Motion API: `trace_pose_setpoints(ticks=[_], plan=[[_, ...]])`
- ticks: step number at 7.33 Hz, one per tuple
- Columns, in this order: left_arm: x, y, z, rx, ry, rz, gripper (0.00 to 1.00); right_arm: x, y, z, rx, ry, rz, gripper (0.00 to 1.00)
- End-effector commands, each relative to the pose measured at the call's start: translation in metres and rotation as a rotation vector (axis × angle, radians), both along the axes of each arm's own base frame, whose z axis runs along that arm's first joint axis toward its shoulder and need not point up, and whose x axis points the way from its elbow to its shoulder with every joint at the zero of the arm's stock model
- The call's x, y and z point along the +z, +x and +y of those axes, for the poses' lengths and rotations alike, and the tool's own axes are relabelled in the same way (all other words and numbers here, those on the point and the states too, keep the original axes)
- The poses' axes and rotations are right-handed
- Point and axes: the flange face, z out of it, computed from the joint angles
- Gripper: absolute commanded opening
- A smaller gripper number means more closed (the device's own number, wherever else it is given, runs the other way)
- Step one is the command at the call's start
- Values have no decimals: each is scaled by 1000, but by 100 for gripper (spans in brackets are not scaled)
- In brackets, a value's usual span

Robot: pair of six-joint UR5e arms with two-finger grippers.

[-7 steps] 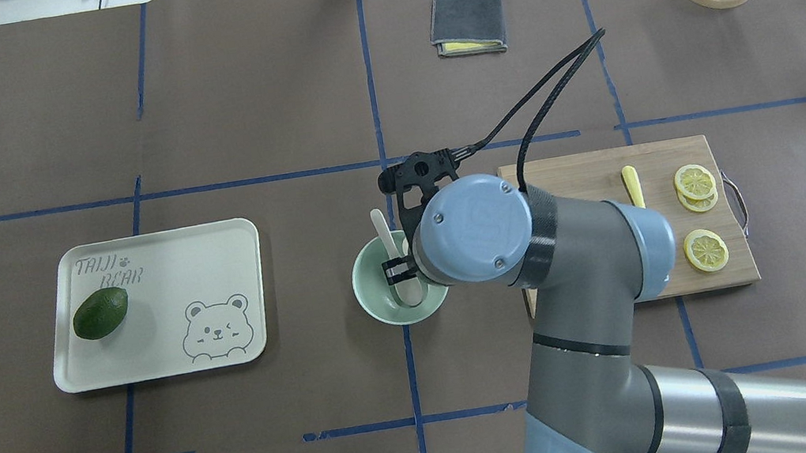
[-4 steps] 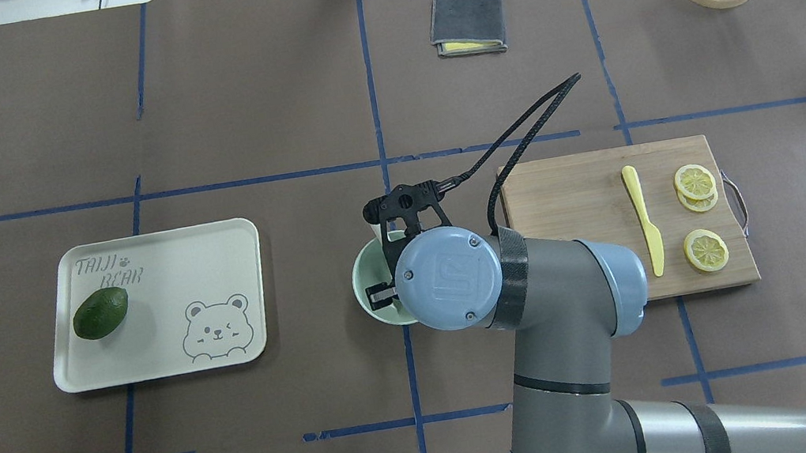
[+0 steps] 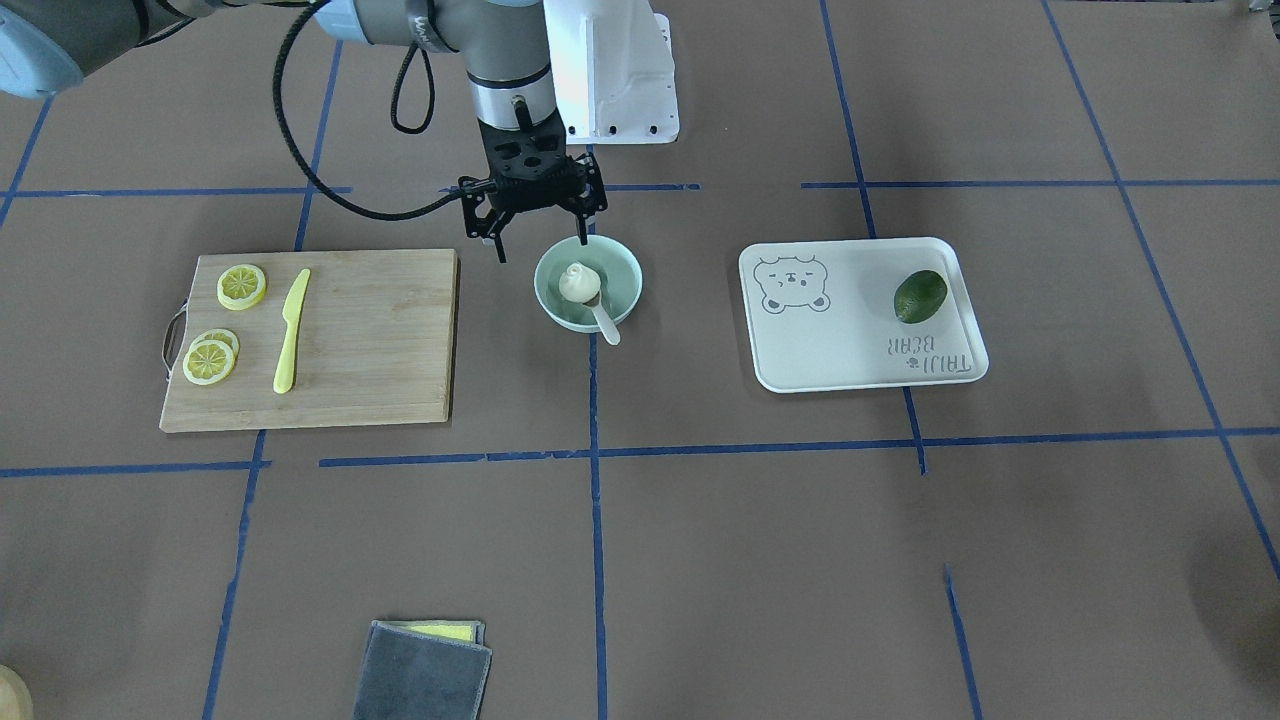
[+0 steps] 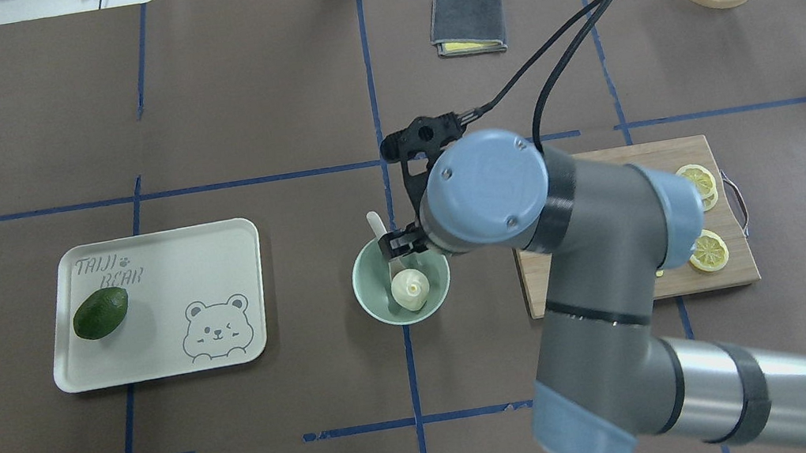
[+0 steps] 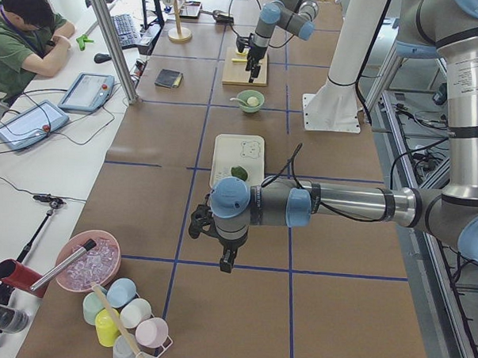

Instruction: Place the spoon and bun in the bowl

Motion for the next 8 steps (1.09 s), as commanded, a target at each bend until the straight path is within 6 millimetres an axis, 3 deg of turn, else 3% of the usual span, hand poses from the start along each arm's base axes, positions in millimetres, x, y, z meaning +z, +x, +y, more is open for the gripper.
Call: trace_pose_setpoints(ticks=[1,2,4,5,6,7,8], plan=[[1,0,0,0,-3,-3,100,36,136,-79,-120,44,13,100],[0,0,0,0,0,-8,100,91,220,-94,-200,93,43,100],[2,-1,1,-1,-6,-5,100,189,366,-131,-294,156,78,100],[-1,-1,0,-1,3,-1,100,238,419,-143,-334,172,88,100],[-3,-1,0,-1,6,-1,100,287,463,-140,-275,93,111,100],[-4,-1,1,-2,8,1,100,323,508,-126,-191,4,100,100],[-3,-1,1,-3,5,-1,100,366,537,-96,-129,-92,83,100]])
